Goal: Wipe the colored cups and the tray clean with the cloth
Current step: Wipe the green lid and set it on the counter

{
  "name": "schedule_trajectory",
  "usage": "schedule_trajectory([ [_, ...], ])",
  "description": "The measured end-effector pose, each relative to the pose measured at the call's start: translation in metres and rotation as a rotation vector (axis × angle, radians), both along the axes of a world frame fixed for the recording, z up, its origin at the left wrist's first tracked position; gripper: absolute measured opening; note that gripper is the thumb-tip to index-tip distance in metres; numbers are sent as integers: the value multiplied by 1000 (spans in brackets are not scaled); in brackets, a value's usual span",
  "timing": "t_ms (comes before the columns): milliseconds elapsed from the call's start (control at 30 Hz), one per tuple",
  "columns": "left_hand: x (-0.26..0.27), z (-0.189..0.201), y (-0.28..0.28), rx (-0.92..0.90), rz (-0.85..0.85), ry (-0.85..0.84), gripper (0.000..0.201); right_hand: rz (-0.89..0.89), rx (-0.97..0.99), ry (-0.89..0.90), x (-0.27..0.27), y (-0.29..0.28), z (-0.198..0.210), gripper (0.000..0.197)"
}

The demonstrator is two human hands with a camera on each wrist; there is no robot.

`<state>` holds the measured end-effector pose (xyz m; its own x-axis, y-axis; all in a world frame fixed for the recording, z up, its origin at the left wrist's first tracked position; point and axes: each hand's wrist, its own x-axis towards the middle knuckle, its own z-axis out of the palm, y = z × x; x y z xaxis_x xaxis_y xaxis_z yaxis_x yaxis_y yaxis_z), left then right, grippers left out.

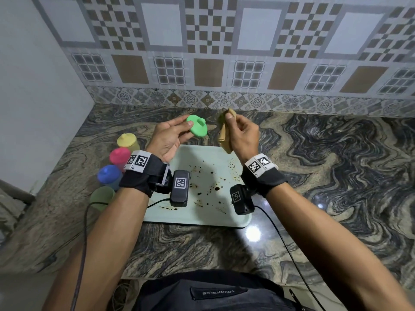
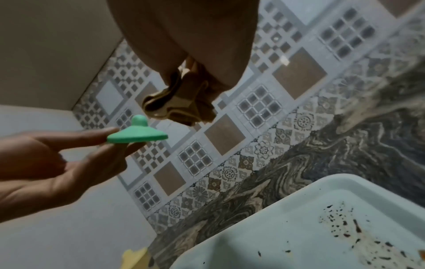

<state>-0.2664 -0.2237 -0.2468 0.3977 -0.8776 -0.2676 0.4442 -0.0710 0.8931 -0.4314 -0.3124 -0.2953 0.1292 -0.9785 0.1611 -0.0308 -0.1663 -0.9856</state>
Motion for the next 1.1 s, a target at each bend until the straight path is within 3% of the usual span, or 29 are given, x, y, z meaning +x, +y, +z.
schedule_trajectory([
  [233, -17, 4, -2, -46, -74, 74, 37, 171, -162, 234, 8, 21, 5, 41],
  [300, -17, 6, 0, -61, -111, 71, 37, 171, -170, 223, 8, 24, 4, 44],
  [500, -12, 5, 4, -75, -98, -166, 40, 156, -221, 266, 7, 25, 15, 42],
  [633, -16, 3, 1, -80, -69, -334, 38, 197, -486, 440, 12, 27, 31, 39],
  [800, -15, 1, -1, -111, -10, -374, 35, 334, -724, 583, 16, 26, 23, 42],
  [1000, -7, -11, -3, -79, 55, -438, 34, 443, -809, 595, 3, 16, 20, 34],
  [1100, -1, -14, -6, -30, 105, -489, 34, 303, -701, 526, -8, 16, 21, 30],
])
